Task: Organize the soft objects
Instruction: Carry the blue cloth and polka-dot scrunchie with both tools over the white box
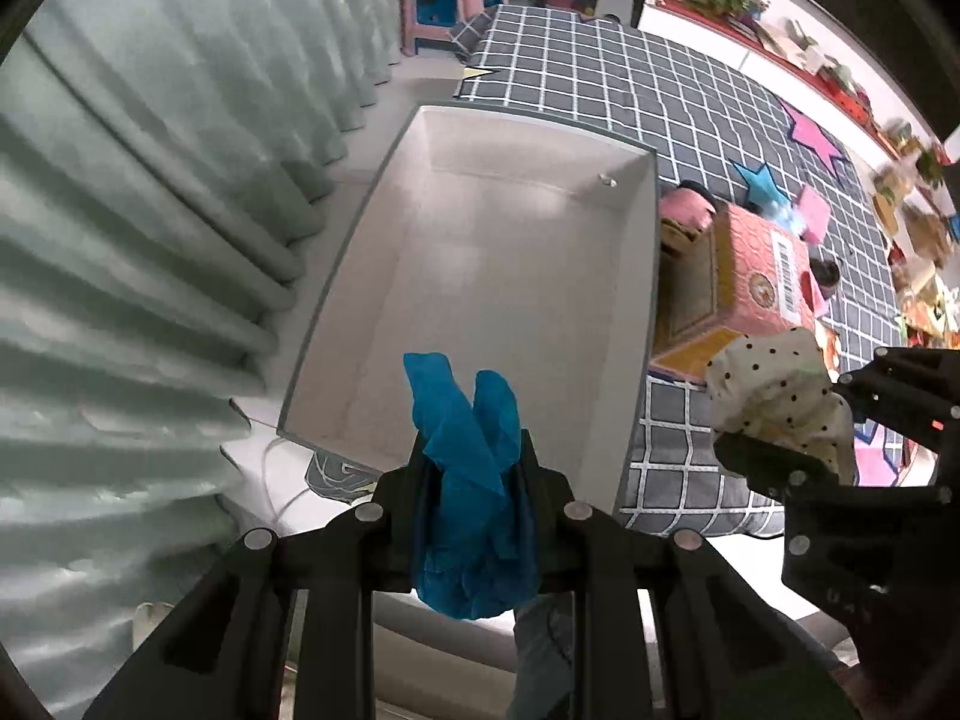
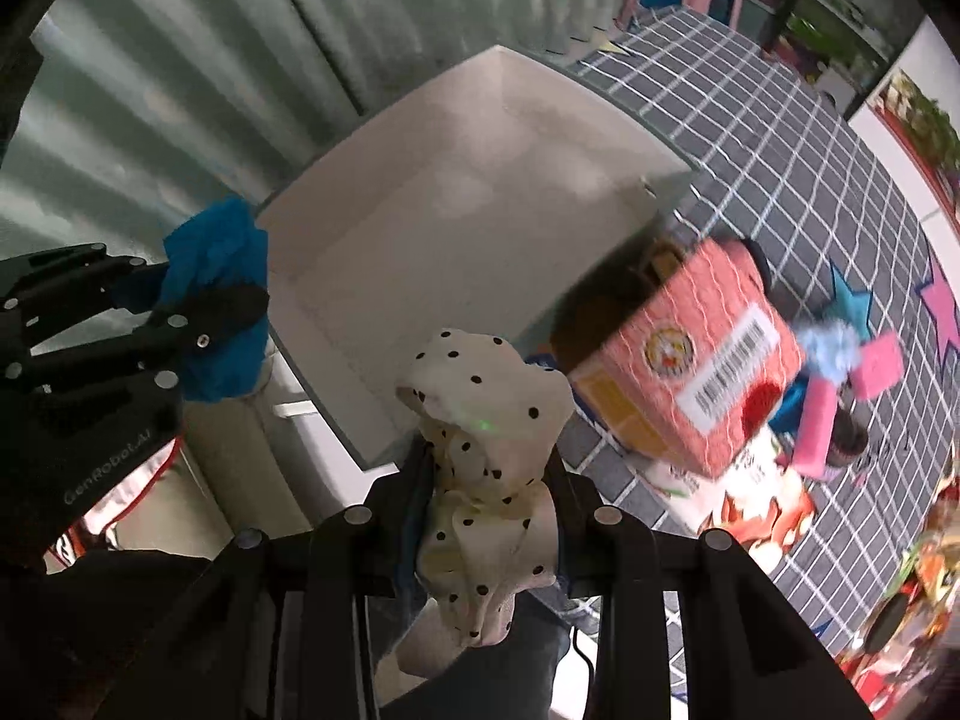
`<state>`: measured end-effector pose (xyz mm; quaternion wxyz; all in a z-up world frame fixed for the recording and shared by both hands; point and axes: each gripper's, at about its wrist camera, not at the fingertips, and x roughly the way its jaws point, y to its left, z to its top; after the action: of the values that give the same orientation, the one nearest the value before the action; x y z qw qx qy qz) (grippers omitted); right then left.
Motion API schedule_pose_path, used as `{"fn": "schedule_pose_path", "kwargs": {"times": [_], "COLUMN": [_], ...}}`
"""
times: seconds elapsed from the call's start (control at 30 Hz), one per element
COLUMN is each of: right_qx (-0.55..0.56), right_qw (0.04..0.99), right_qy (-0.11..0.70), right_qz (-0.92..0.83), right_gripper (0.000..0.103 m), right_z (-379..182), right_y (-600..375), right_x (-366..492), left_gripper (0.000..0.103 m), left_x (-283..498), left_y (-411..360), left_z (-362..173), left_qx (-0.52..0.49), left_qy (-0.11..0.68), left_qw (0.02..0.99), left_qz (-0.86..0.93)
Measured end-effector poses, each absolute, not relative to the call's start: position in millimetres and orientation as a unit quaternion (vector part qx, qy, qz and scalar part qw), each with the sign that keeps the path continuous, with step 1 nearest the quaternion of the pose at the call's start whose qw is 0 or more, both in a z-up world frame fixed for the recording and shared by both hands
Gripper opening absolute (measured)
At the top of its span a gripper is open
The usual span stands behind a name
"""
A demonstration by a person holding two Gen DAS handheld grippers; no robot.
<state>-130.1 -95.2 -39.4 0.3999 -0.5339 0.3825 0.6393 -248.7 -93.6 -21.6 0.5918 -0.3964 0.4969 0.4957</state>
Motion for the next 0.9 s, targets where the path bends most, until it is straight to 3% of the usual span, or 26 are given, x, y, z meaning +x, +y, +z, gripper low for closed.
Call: {"fn": "schedule_pose_path", "kwargs": {"times": [0.9], "right_qx": [-0.544], "right_qw": [0.373], "right_qy": [0.367], "right_qz": [0.656], "right_gripper": [0.035], "right_z": [-44.2], "right_y": [-45.2], "right_x": [-180.3], "left_gripper": [0.026], "left_x": [-271.3], "left_y": [-76.1], "left_z": [-60.2], "left_qx": [-0.469], "left_qy": [0.482], "left_qw": [0.553], "left_qz": [0.492]}}
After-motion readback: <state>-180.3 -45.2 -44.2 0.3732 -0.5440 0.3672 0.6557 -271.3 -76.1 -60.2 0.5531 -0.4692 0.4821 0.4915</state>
